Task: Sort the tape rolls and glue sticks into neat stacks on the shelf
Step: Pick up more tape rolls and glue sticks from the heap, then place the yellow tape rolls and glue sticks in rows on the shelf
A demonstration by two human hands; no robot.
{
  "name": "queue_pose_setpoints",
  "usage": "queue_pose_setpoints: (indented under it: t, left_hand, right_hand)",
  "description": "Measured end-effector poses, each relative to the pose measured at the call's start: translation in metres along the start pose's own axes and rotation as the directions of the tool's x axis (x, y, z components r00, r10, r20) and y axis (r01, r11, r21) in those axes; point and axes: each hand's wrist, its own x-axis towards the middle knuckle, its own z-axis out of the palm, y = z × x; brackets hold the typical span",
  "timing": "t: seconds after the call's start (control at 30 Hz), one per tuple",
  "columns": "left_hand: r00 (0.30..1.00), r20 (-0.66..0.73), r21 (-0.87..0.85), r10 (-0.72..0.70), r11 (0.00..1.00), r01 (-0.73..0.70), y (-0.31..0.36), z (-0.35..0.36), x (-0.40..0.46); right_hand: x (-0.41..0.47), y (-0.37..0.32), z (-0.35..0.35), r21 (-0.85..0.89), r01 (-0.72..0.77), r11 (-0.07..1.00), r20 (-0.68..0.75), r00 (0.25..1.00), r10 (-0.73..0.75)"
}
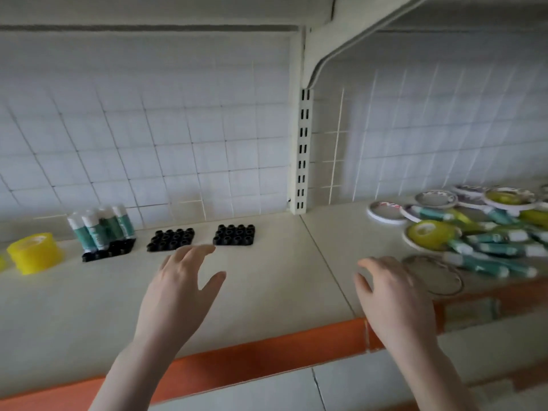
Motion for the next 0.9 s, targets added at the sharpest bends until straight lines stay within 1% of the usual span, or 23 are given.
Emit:
queue_pose_setpoints:
  t: [0.1, 0.2, 0.3, 0.37, 0.47, 0.57, 0.67, 0.8, 0.9]
  left_hand:
    - [0.999, -0.030, -0.011, -0.044, 0.999, 0.044, 0.063, 0.051, 0.004]
    - [0.995, -0.016, -0.039, -0.096, 0.995, 0.095, 0.121, 0.095, 0.003]
    - [0.994, 0.043, -0.034, -0.100, 0.994, 0.102, 0.162, 0.122, -0.001]
    - [0.994, 0.046, -0.029, -0.095, 0.995, 0.097, 0.184, 0.133, -0.002]
    - [0.995, 0.037, -0.037, -0.088, 0.995, 0.089, 0.207, 0.144, -0.004]
    - [0.995, 0.086, -0.048, -0.060, 0.997, 0.065, 0.225, 0.155, -0.011]
    - [0.986, 0.169, -0.080, -0.007, 0.997, 0.021, 0.236, 0.165, -0.016]
    - [0.971, 0.223, -0.125, 0.084, 0.991, -0.057, 0.239, 0.171, -0.020]
    - [0.959, 0.265, -0.119, 0.102, 0.990, -0.073, 0.238, 0.171, -0.023]
  right_hand:
    - [0.032, 0.079, 0.000, -0.005, 0.089, 0.996, -0.066, 0.994, -0.089]
    - [0.056, 0.146, -0.004, -0.002, 0.145, 0.989, -0.059, 0.988, -0.145]
    - [0.065, 0.189, -0.010, 0.017, 0.133, 0.991, -0.058, 0.990, -0.131]
    - [0.071, 0.211, -0.013, 0.041, 0.131, 0.990, -0.050, 0.990, -0.129]
    - [0.077, 0.236, -0.012, 0.092, 0.160, 0.983, 0.005, 0.987, -0.161]
    - [0.078, 0.251, -0.013, 0.146, 0.198, 0.969, 0.021, 0.979, -0.203]
    - [0.077, 0.256, -0.014, 0.167, 0.226, 0.960, -0.001, 0.973, -0.229]
    - [0.076, 0.255, -0.013, 0.206, 0.263, 0.943, -0.047, 0.965, -0.259]
    - [0.076, 0.251, -0.011, 0.255, 0.285, 0.924, -0.081, 0.958, -0.273]
